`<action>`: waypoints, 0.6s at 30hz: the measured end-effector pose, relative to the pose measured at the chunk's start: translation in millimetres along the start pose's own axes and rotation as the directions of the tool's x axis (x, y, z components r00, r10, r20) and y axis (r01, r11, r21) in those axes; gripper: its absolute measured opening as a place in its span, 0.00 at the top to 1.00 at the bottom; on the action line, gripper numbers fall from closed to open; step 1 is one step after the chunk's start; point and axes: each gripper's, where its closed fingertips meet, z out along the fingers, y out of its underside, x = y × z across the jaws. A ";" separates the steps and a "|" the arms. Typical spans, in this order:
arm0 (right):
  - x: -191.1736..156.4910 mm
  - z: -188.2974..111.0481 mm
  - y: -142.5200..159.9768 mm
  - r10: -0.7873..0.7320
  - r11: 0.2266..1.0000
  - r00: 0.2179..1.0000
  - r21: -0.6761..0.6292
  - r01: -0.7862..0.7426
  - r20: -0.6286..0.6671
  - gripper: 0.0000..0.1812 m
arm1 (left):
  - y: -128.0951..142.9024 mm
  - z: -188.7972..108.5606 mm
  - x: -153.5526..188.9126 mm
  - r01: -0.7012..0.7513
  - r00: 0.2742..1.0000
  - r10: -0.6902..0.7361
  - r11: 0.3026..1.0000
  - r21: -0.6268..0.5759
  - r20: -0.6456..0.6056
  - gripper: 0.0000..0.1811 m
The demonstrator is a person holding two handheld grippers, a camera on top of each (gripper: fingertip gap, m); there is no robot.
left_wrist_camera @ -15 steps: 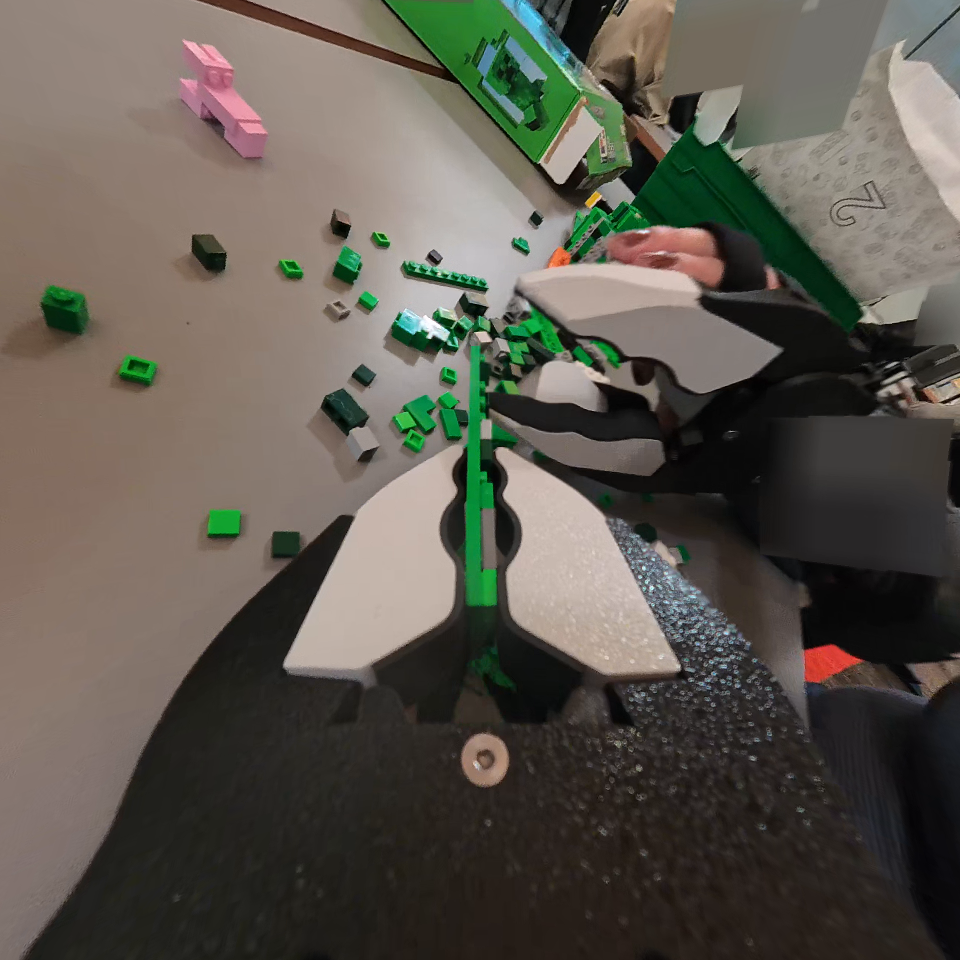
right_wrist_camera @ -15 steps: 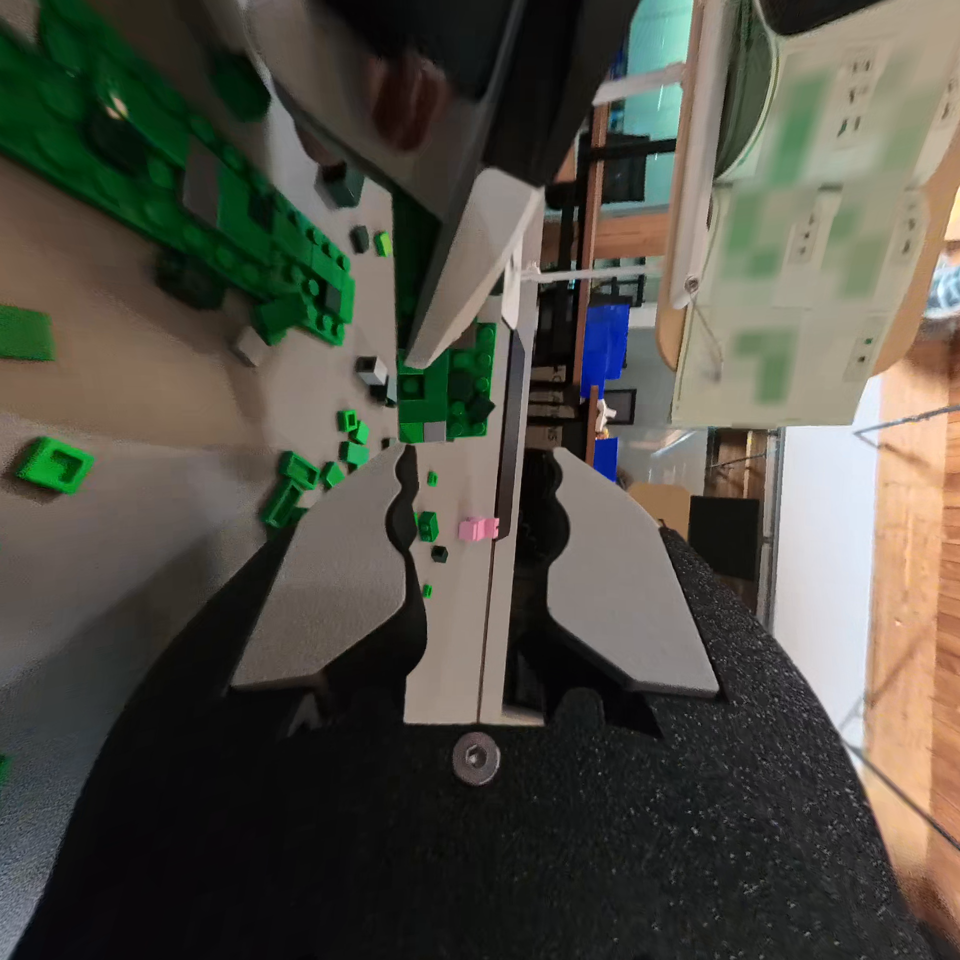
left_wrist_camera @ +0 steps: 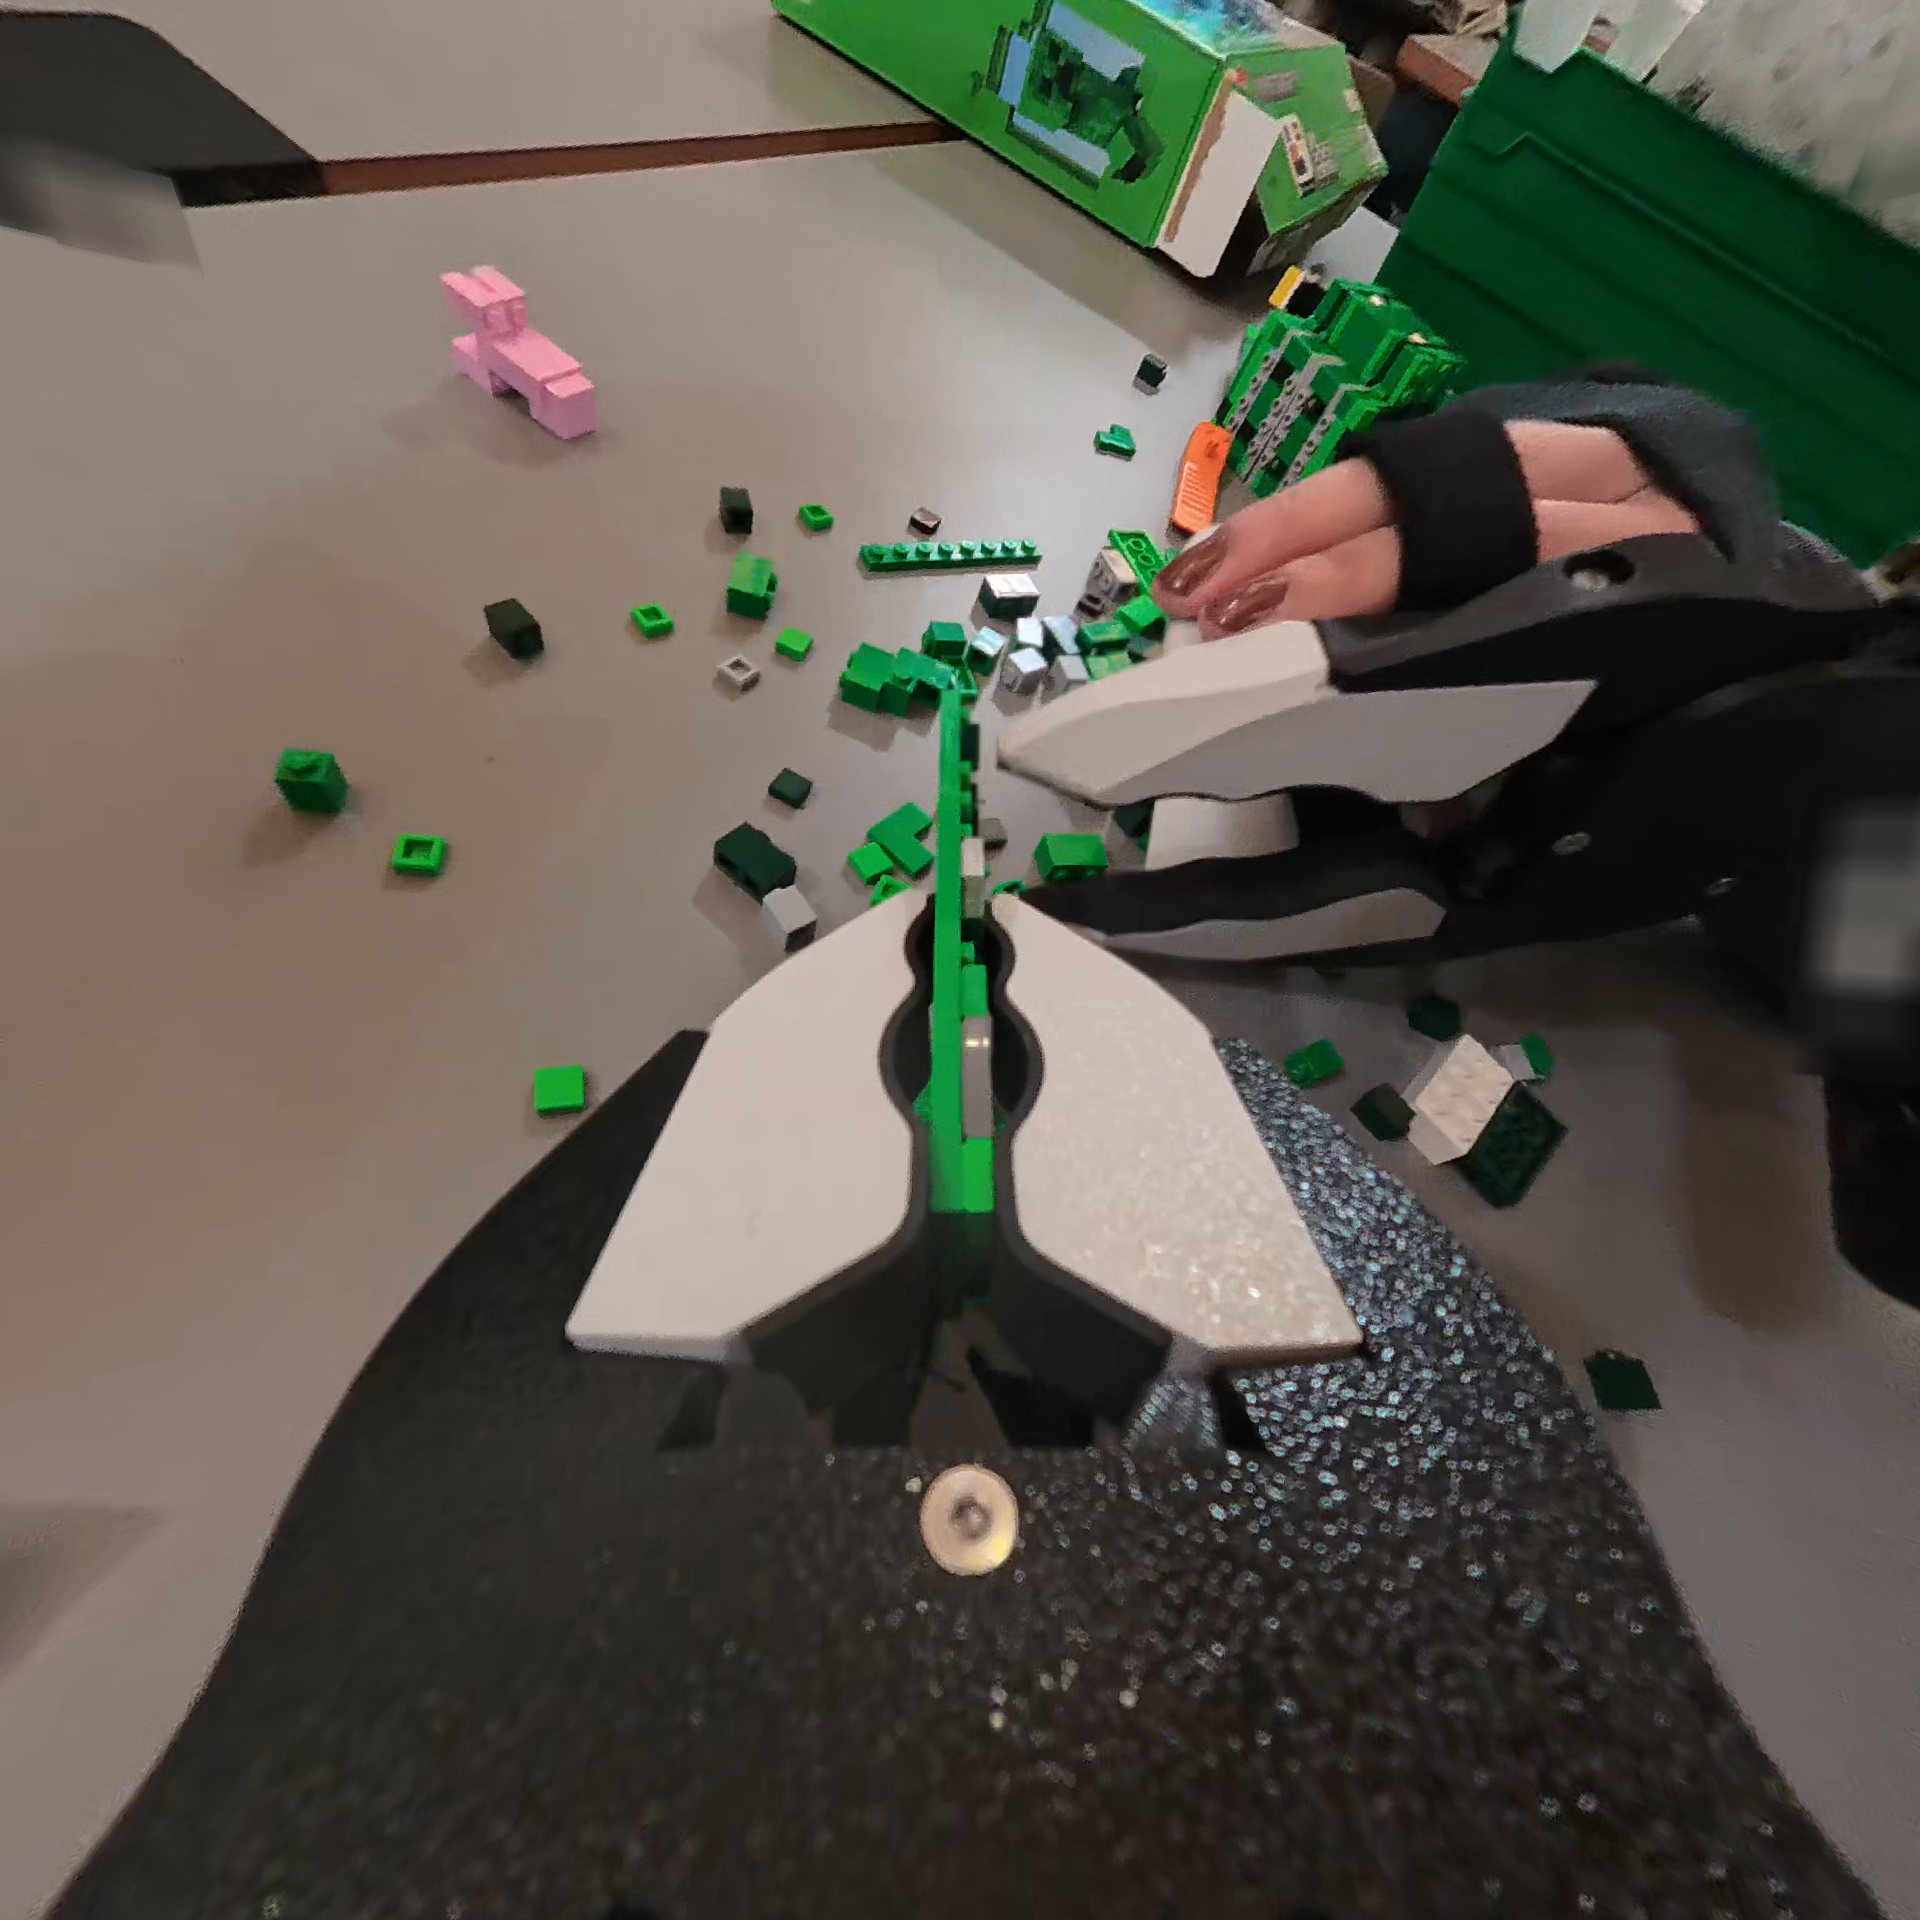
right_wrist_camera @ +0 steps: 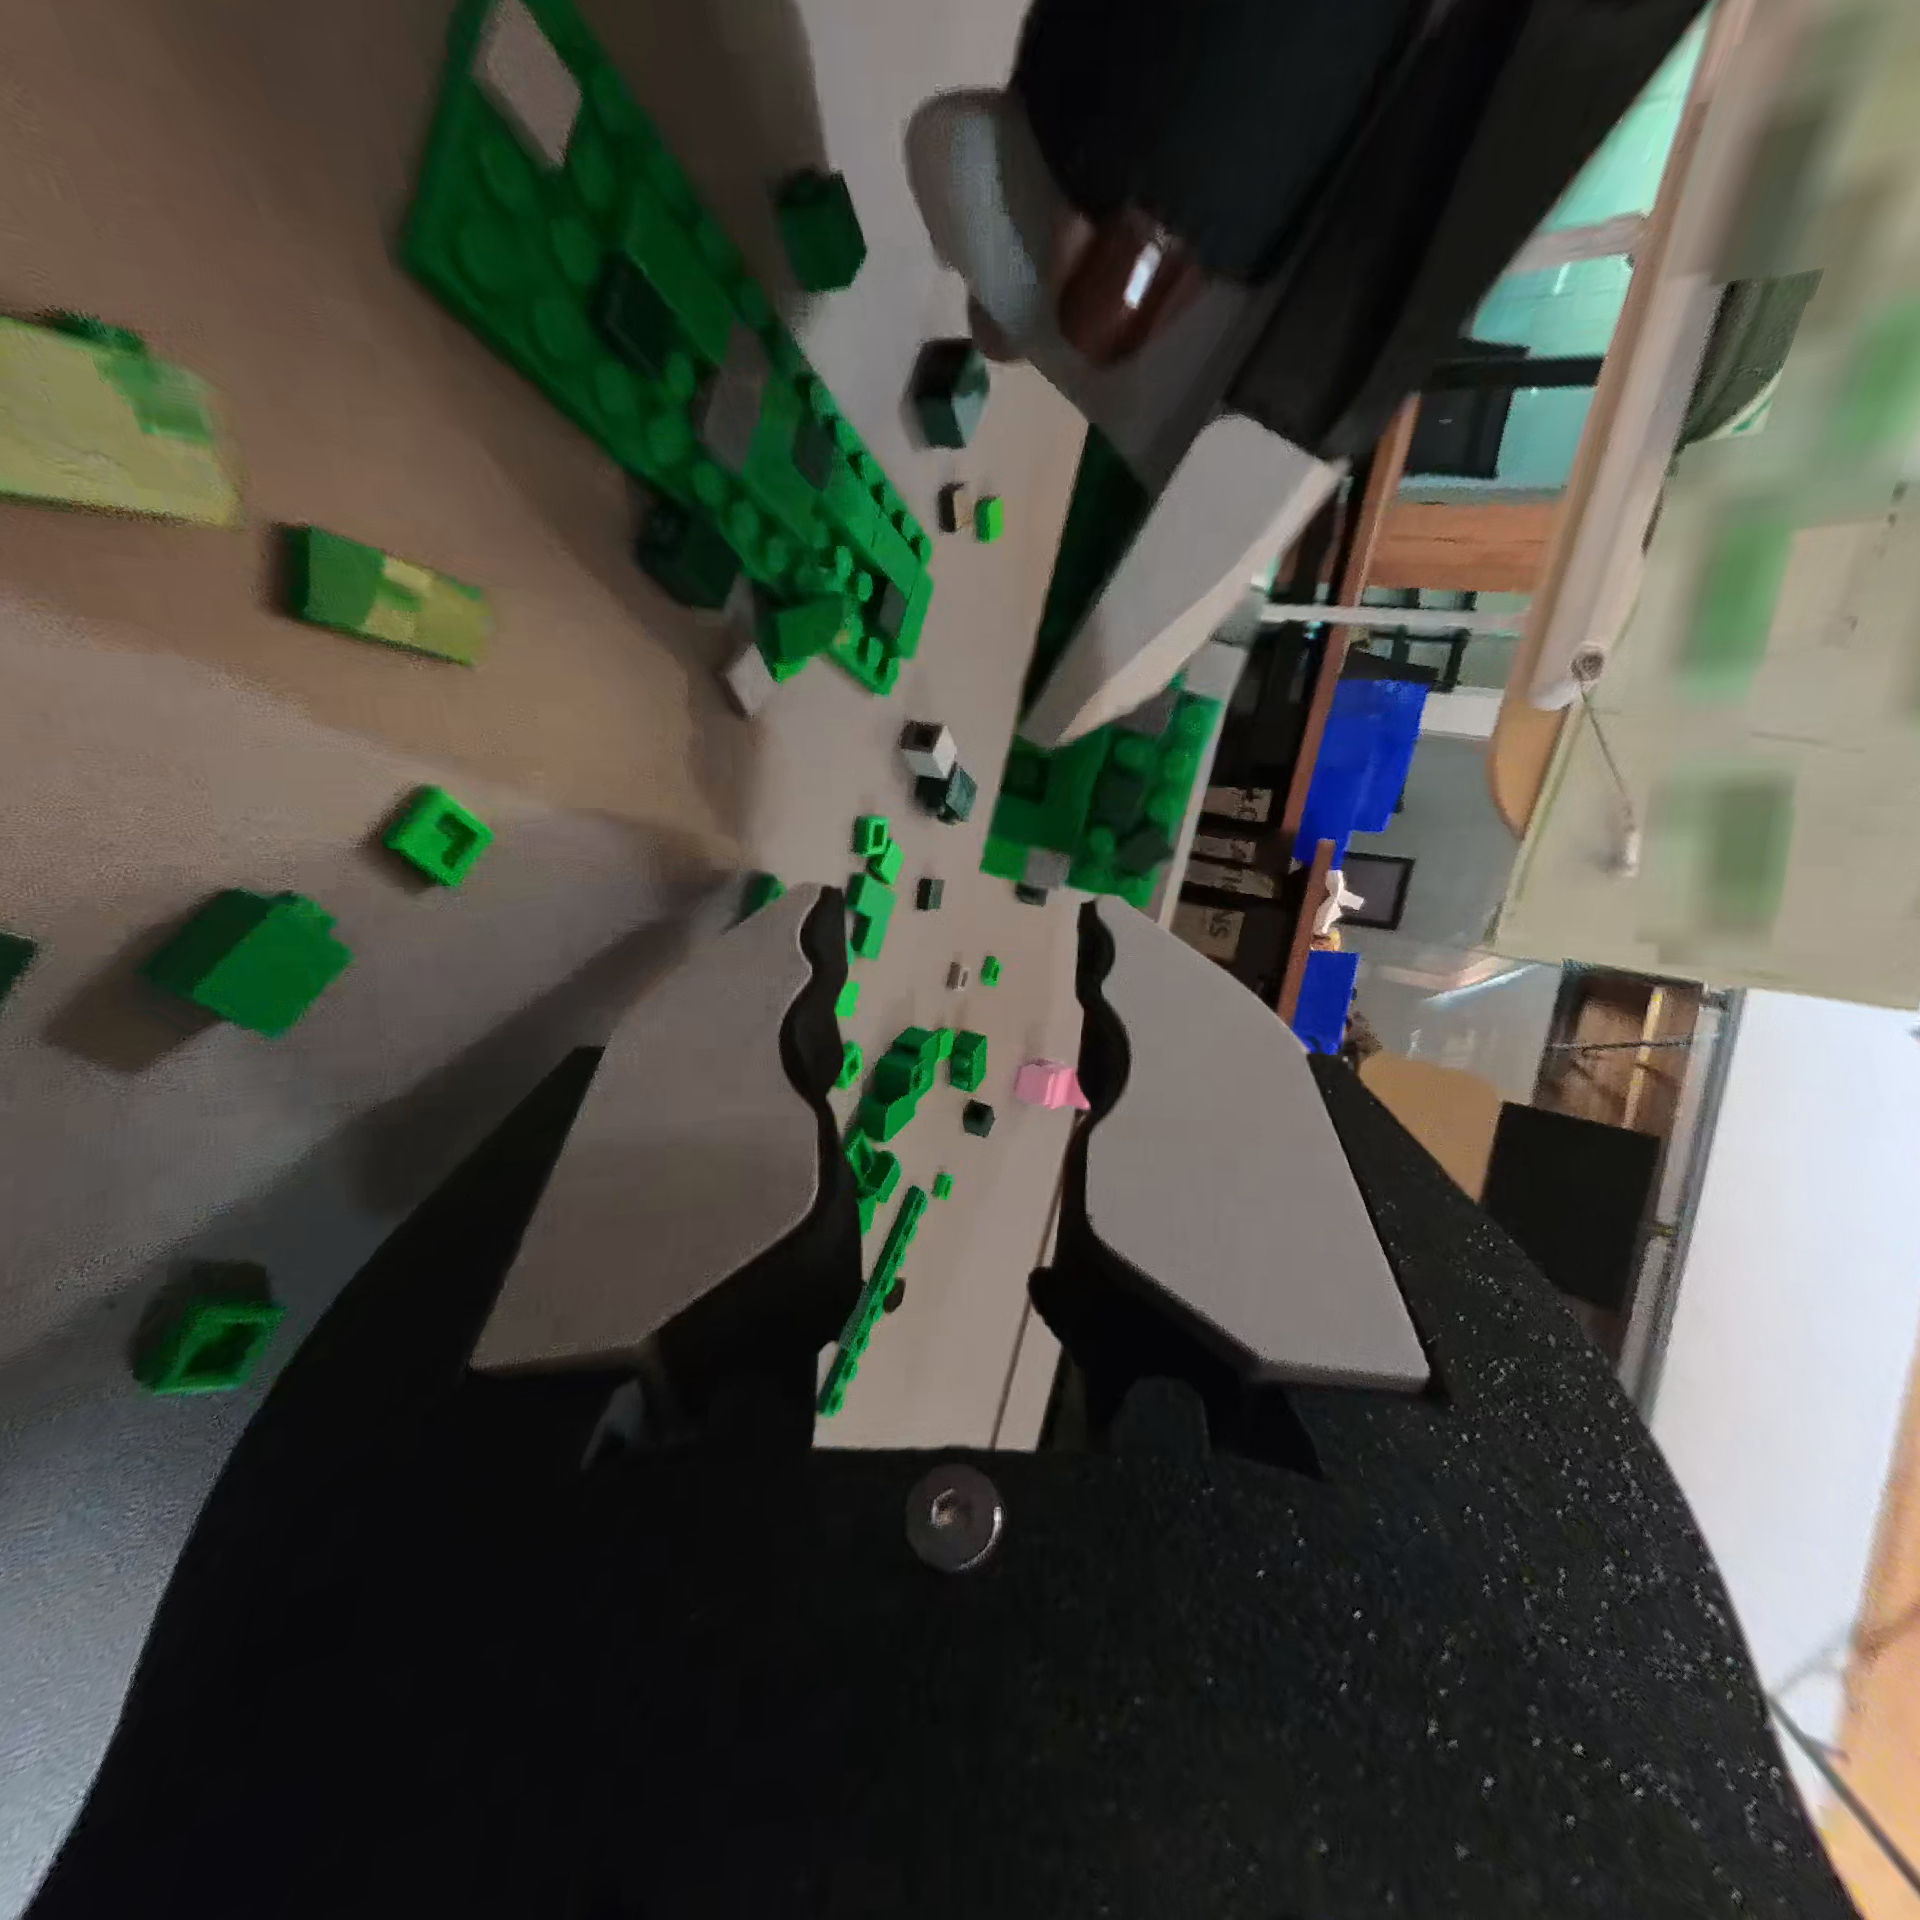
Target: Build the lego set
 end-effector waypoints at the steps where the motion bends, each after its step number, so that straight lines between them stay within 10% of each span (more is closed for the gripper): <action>1: 4.2 -0.6 0.8 0.007 1.000 1.000 0.005 -0.007 -0.026 0.75 | 2.0 0.5 -0.7 0.012 1.000 -0.012 1.000 -0.008 -0.005 0.97; 18: -11.5 -9.4 -8.2 0.102 0.994 0.980 0.012 -0.106 0.173 0.78 | 17.6 13.5 6.9 -0.184 0.981 0.192 0.972 -0.143 0.043 0.97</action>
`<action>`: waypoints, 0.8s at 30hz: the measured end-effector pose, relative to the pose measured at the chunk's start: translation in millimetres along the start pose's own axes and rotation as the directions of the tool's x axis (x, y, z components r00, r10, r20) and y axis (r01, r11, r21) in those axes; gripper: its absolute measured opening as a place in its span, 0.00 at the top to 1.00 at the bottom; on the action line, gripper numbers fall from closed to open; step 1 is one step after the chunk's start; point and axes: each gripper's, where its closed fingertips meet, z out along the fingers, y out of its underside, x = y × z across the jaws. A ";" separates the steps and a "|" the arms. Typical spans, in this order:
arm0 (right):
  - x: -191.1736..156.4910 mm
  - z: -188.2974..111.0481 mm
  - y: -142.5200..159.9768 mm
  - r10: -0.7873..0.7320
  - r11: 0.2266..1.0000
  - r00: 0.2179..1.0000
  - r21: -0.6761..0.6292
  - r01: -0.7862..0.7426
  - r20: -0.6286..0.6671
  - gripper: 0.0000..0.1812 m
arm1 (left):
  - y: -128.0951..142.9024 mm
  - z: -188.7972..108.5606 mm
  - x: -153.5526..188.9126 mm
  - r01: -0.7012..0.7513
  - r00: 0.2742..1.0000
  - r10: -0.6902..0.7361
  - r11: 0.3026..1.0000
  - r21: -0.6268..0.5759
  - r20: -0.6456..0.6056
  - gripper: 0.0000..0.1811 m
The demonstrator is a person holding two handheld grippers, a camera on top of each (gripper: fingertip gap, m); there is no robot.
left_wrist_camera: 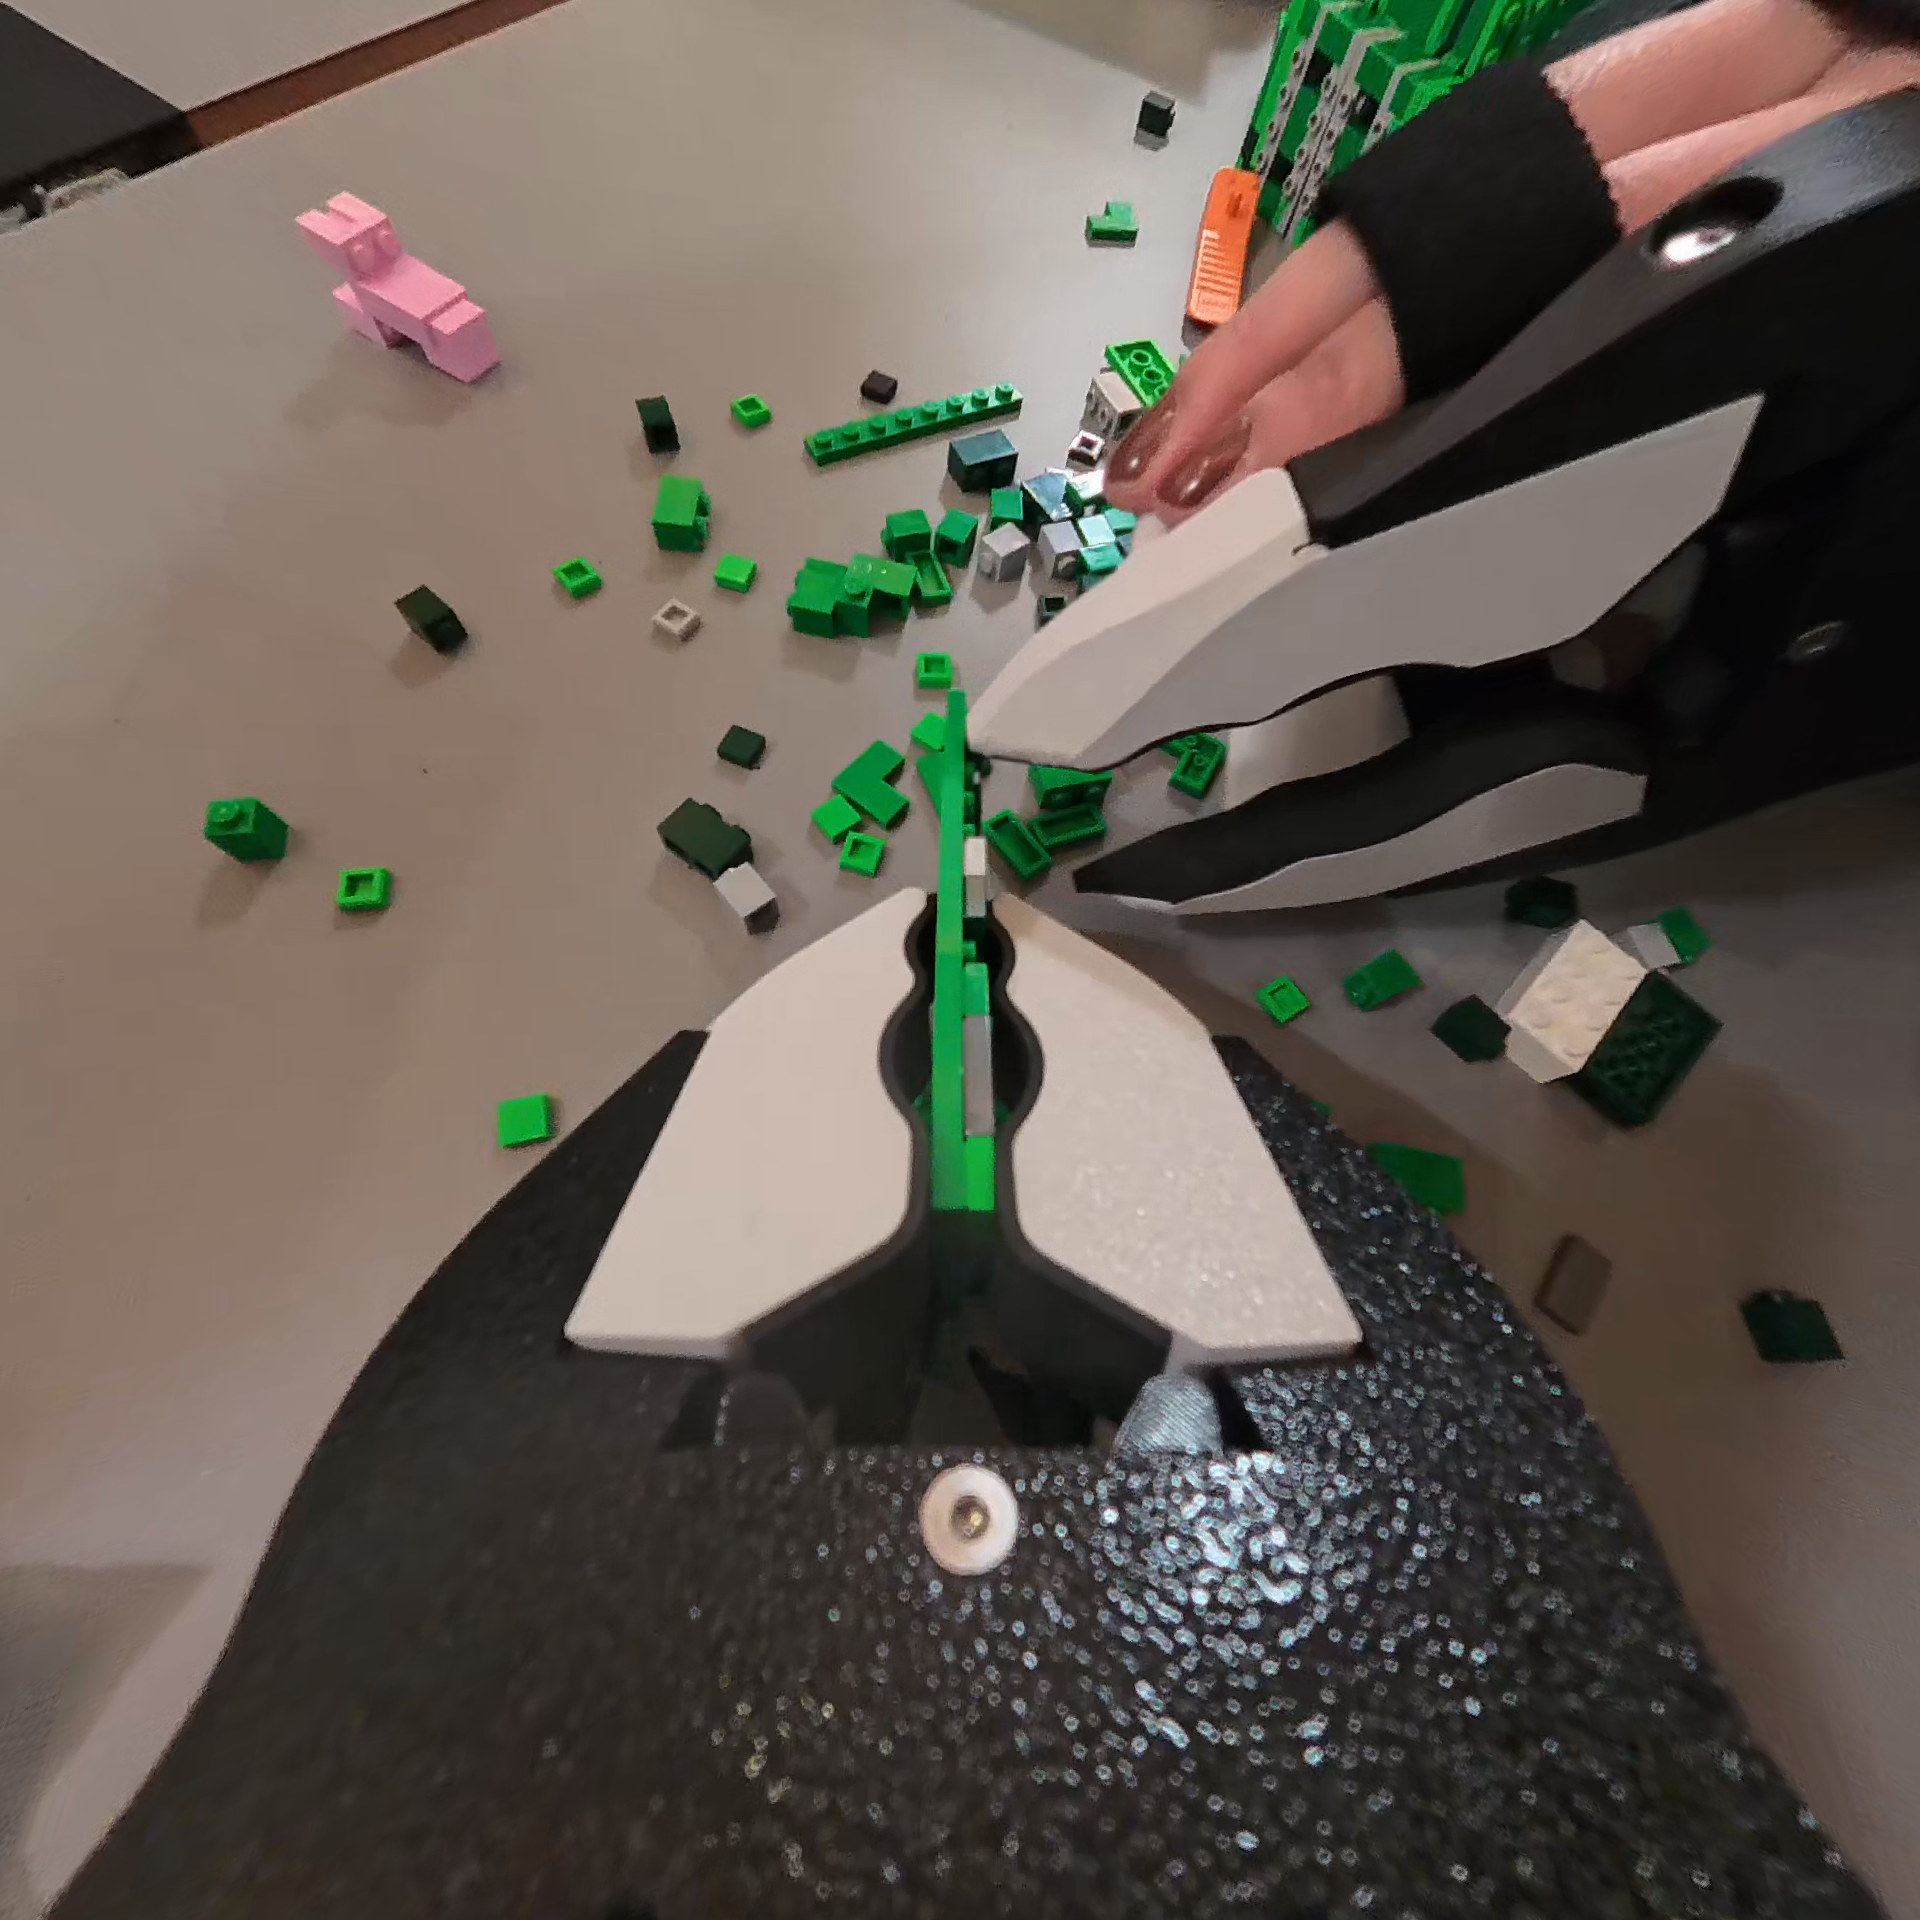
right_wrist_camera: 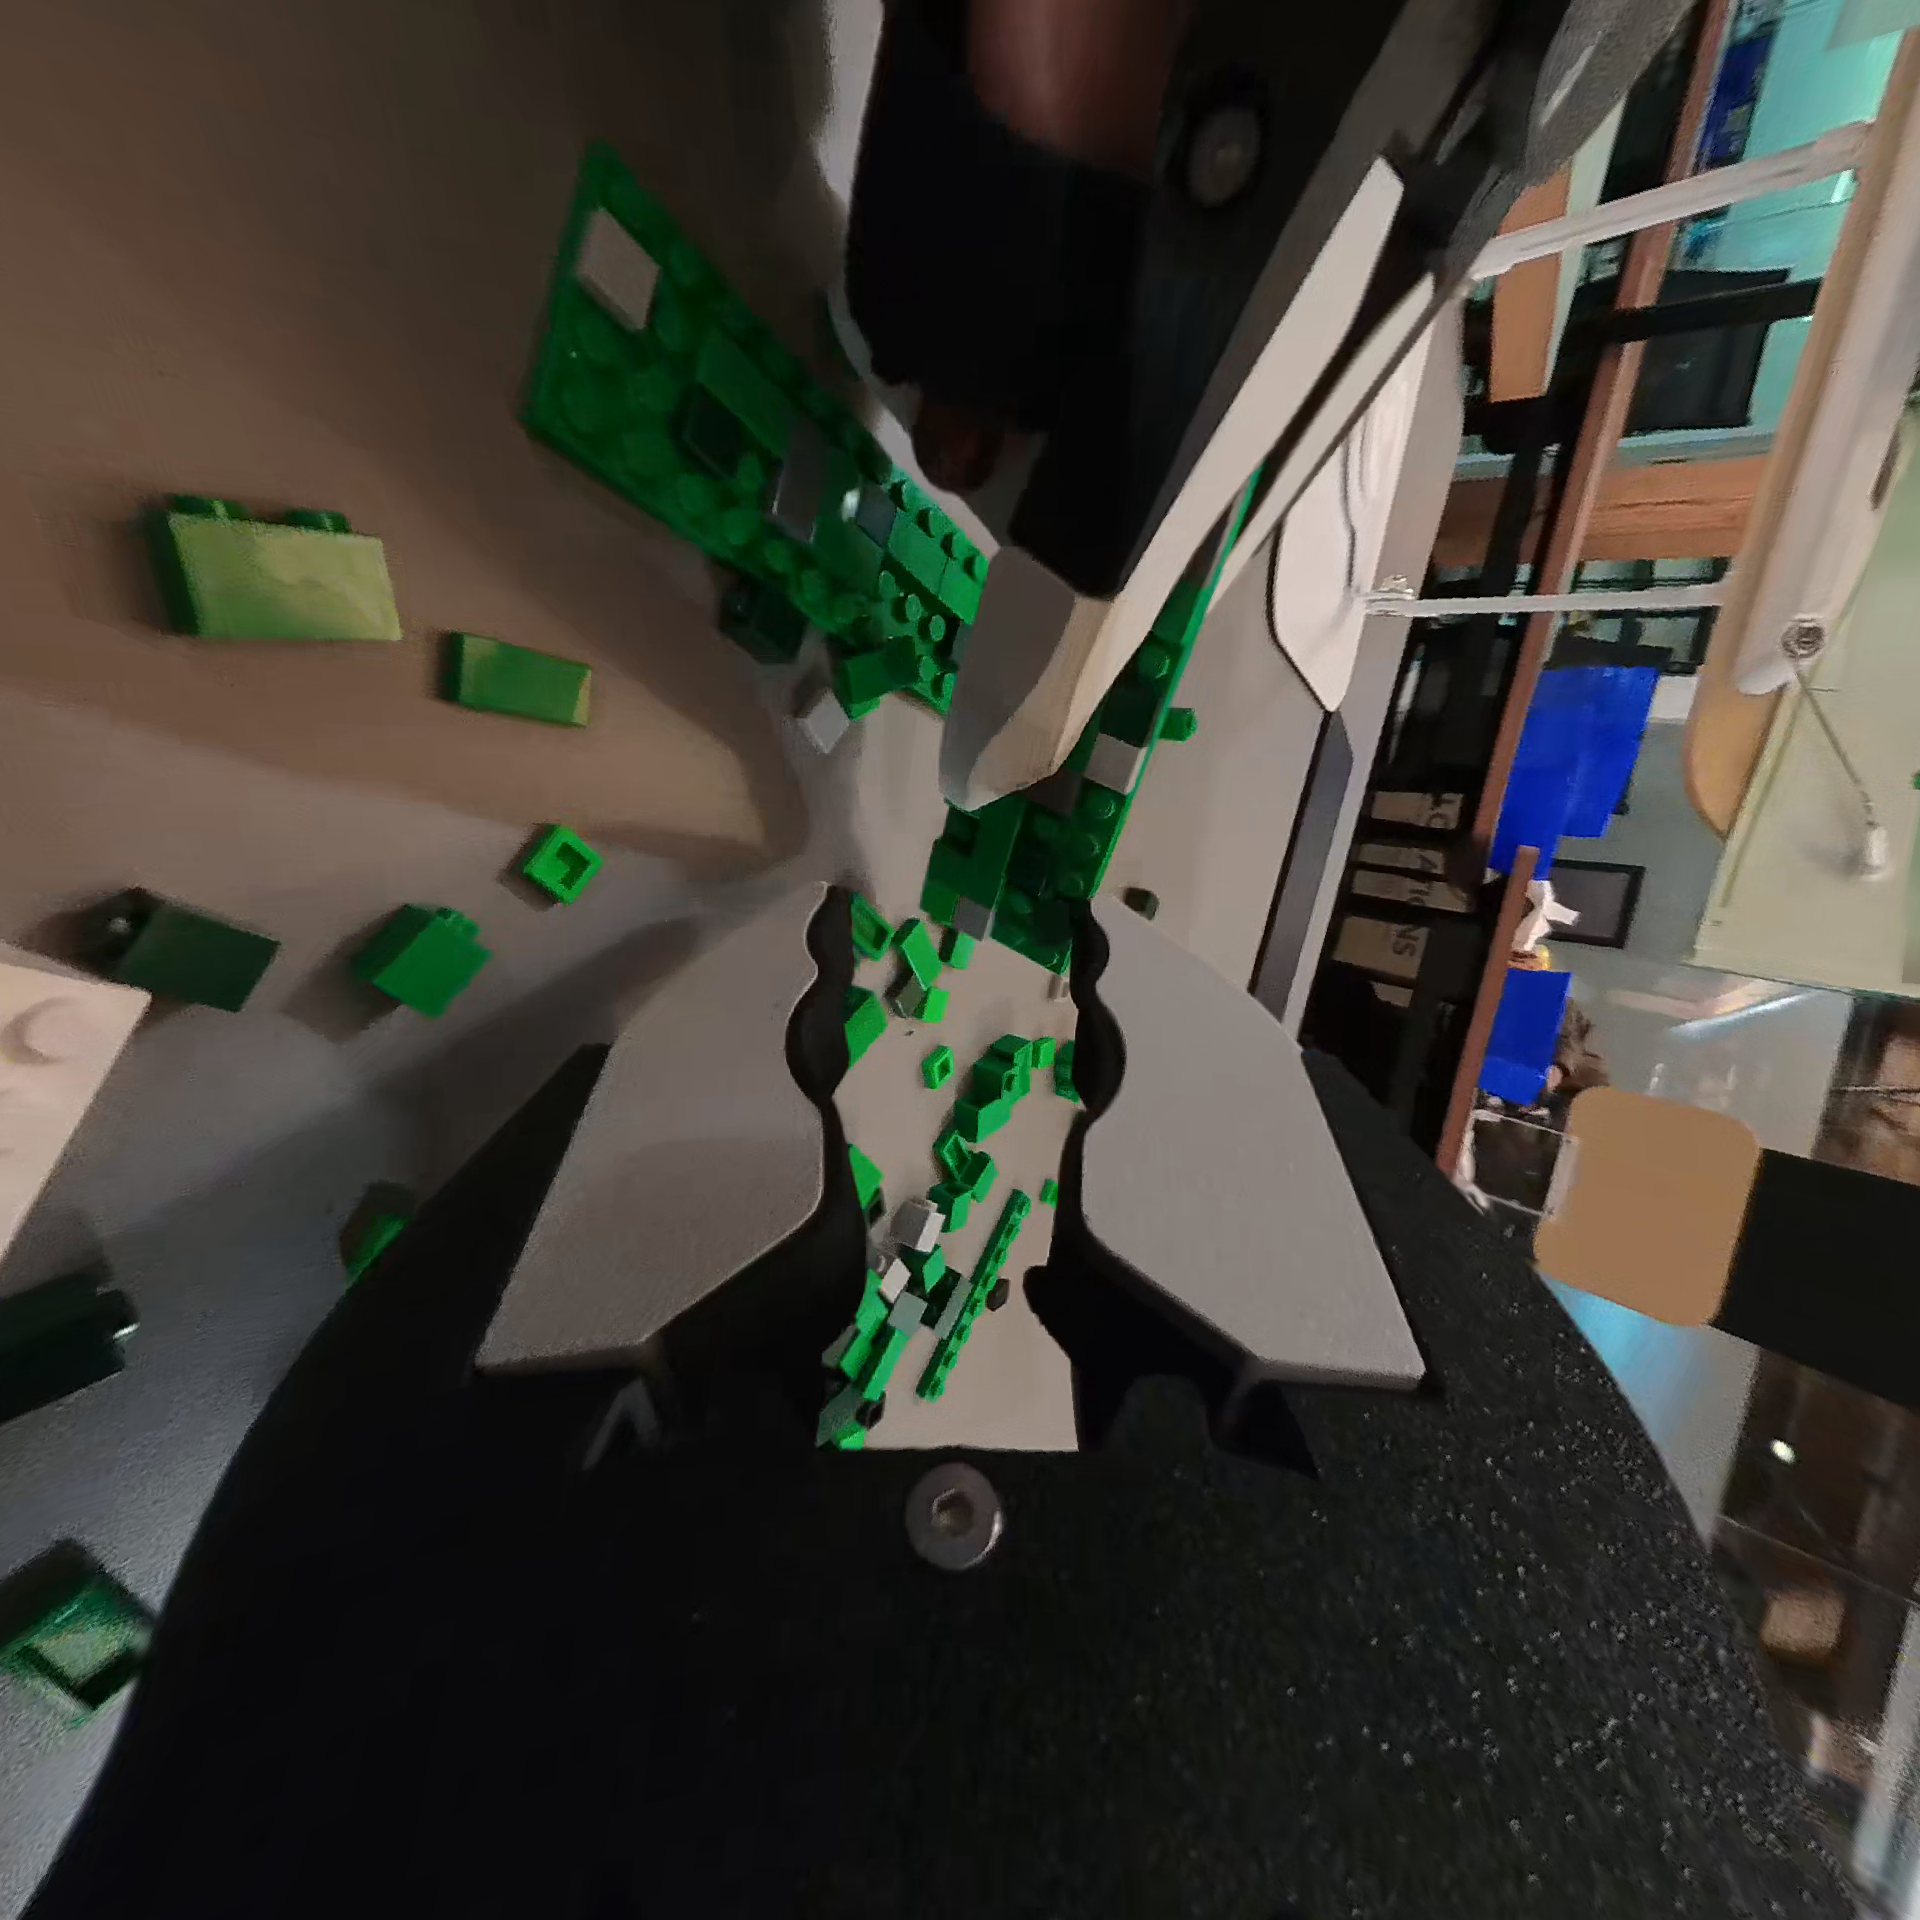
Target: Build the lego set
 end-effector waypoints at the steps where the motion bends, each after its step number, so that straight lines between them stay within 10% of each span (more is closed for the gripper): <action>1: -1.5 -1.6 0.4 0.007 1.000 1.000 -0.001 -0.007 0.019 0.79 | 0.5 0.7 0.7 -0.001 1.000 0.001 1.000 -0.004 -0.003 0.97; 11: 12.5 -0.4 2.2 -0.042 0.999 0.995 -0.036 0.039 -0.092 0.72 | -9.5 -7.6 -4.3 -0.014 1.000 0.013 0.998 0.066 0.016 0.97; 24: -13.7 -6.5 7.3 0.130 0.992 0.980 -0.028 -0.127 0.153 0.75 | 4.7 8.3 5.1 -0.094 0.995 0.095 0.995 -0.042 0.024 0.97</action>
